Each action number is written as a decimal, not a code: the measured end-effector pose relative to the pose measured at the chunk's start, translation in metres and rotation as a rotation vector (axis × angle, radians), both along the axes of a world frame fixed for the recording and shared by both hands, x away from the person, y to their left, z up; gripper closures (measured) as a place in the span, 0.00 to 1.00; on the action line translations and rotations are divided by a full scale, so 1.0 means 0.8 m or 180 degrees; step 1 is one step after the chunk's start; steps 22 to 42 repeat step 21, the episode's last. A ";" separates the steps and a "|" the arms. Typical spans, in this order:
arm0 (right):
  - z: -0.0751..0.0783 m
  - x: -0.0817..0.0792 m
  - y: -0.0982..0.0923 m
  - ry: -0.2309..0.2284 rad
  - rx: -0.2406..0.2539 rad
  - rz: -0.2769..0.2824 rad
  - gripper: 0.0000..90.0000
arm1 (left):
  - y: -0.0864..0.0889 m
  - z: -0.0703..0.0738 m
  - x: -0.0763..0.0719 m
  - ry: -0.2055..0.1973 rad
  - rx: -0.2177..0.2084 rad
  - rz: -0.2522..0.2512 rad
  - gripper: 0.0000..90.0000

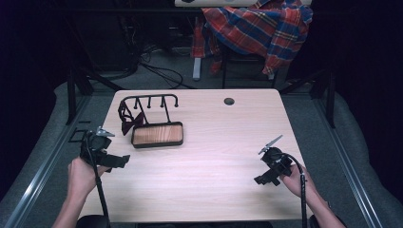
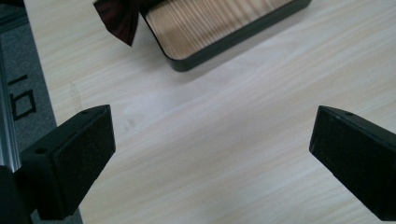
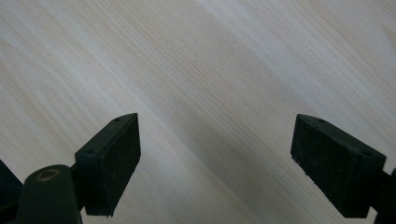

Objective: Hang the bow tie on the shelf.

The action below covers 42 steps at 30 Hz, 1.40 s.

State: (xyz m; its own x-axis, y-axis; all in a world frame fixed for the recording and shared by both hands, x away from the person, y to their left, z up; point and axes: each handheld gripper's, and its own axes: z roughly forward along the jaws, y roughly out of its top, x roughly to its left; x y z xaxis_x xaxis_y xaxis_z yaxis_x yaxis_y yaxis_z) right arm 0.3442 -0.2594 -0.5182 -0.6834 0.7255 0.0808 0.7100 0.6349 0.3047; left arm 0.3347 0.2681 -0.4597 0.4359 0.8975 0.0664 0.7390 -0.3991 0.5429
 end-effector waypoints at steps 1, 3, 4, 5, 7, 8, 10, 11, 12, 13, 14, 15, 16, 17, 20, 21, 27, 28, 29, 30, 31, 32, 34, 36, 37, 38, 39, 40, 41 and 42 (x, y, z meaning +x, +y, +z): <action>0.000 0.000 0.000 0.0000 0.0000 0.0000 0.18 | 0.000 0.000 0.000 0.0000 0.0000 0.0000 0.00; -0.001 0.000 0.000 -0.0011 0.0005 -0.0007 0.18 | -0.004 -0.007 -0.004 0.0072 0.0047 -0.0031 0.00; -0.002 -0.001 0.000 -0.0021 0.0016 -0.0021 0.18 | -0.006 -0.014 -0.007 0.0144 0.0089 -0.0070 0.00; -0.002 -0.001 0.000 -0.0021 0.0016 -0.0021 0.18 | -0.006 -0.014 -0.007 0.0144 0.0089 -0.0070 0.00; -0.001 0.000 -0.001 -0.0010 0.0010 -0.0010 0.18 | -0.007 -0.021 -0.010 0.0188 0.0092 -0.0071 0.00; -0.001 0.000 -0.001 0.0003 -0.0005 -0.0003 0.18 | -0.006 -0.024 -0.012 0.0196 0.0086 -0.0055 0.00; -0.001 0.000 -0.001 0.0010 -0.0011 0.0003 0.18 | -0.005 -0.035 -0.014 0.0260 0.0062 -0.0054 0.00; -0.001 0.000 -0.001 0.0010 -0.0013 0.0003 0.18 | -0.005 -0.035 -0.014 0.0260 0.0062 -0.0054 0.00; -0.001 0.000 -0.001 0.0009 -0.0014 0.0004 0.18 | -0.004 -0.043 -0.015 0.0325 0.0079 -0.0072 0.00; -0.002 0.000 -0.001 0.0012 0.0006 0.0002 0.18 | -0.004 -0.047 -0.015 0.0368 0.0077 -0.0091 0.00; -0.002 0.000 -0.002 -0.0001 0.0002 -0.0001 0.18 | -0.005 -0.050 -0.015 0.0395 0.0086 -0.0105 0.00; -0.002 0.000 -0.002 -0.0001 0.0002 -0.0001 0.18 | -0.005 -0.050 -0.015 0.0395 0.0086 -0.0105 0.00; -0.003 0.000 -0.003 -0.0016 0.0017 -0.0016 0.18 | -0.006 -0.055 -0.016 0.0434 0.0112 -0.0127 0.00; -0.003 0.000 -0.003 -0.0016 0.0017 -0.0016 0.18 | -0.006 -0.055 -0.016 0.0434 0.0112 -0.0127 0.00; 0.000 0.001 -0.004 0.0012 -0.0026 0.0038 0.18 | -0.008 -0.058 -0.016 0.0443 0.0123 -0.0161 0.00; -0.002 -0.001 -0.003 -0.0021 0.0016 -0.0018 0.18 | -0.008 -0.058 -0.016 0.0443 0.0123 -0.0161 0.00; -0.002 -0.001 -0.003 -0.0021 0.0016 -0.0018 0.18 | -0.008 -0.058 -0.016 0.0443 0.0123 -0.0161 0.00; -0.002 -0.001 -0.003 -0.0021 0.0016 -0.0018 0.18 | -0.008 -0.058 -0.016 0.0443 0.0123 -0.0161 0.00; -0.002 -0.001 -0.003 -0.0021 0.0016 -0.0018 0.18 | -0.008 -0.058 -0.016 0.0443 0.0123 -0.0161 0.00; -0.002 -0.001 -0.003 -0.0021 0.0016 -0.0018 0.18 | -0.008 -0.058 -0.016 0.0443 0.0123 -0.0161 0.00; -0.002 -0.001 -0.003 -0.0021 0.0016 -0.0018 0.18 | -0.008 -0.058 -0.016 0.0443 0.0123 -0.0161 0.00; -0.002 -0.001 -0.003 -0.0021 0.0016 -0.0018 0.18 | -0.008 -0.058 -0.016 0.0443 0.0123 -0.0161 0.00; -0.002 -0.001 -0.003 -0.0021 0.0016 -0.0018 0.18 | -0.008 -0.058 -0.016 0.0443 0.0123 -0.0161 0.00; -0.002 -0.001 -0.003 -0.0021 0.0016 -0.0018 0.18 | -0.008 -0.058 -0.016 0.0443 0.0123 -0.0161 0.00; -0.002 -0.001 -0.003 -0.0021 0.0016 -0.0018 0.18 | -0.008 -0.058 -0.016 0.0443 0.0123 -0.0161 0.00; -0.002 -0.001 -0.003 -0.0021 0.0016 -0.0018 0.18 | -0.008 -0.058 -0.016 0.0443 0.0123 -0.0161 0.00; -0.002 -0.001 -0.003 -0.0021 0.0016 -0.0018 0.18 | -0.008 -0.058 -0.016 0.0443 0.0123 -0.0161 0.00; -0.002 -0.001 -0.003 -0.0021 0.0016 -0.0018 0.18 | -0.008 -0.058 -0.016 0.0443 0.0123 -0.0161 0.00; -0.002 -0.001 -0.003 -0.0021 0.0016 -0.0018 0.18 | -0.008 -0.058 -0.016 0.0443 0.0123 -0.0161 0.00; -0.002 -0.001 -0.003 -0.0021 0.0016 -0.0018 0.18 | -0.008 -0.058 -0.016 0.0443 0.0123 -0.0161 0.00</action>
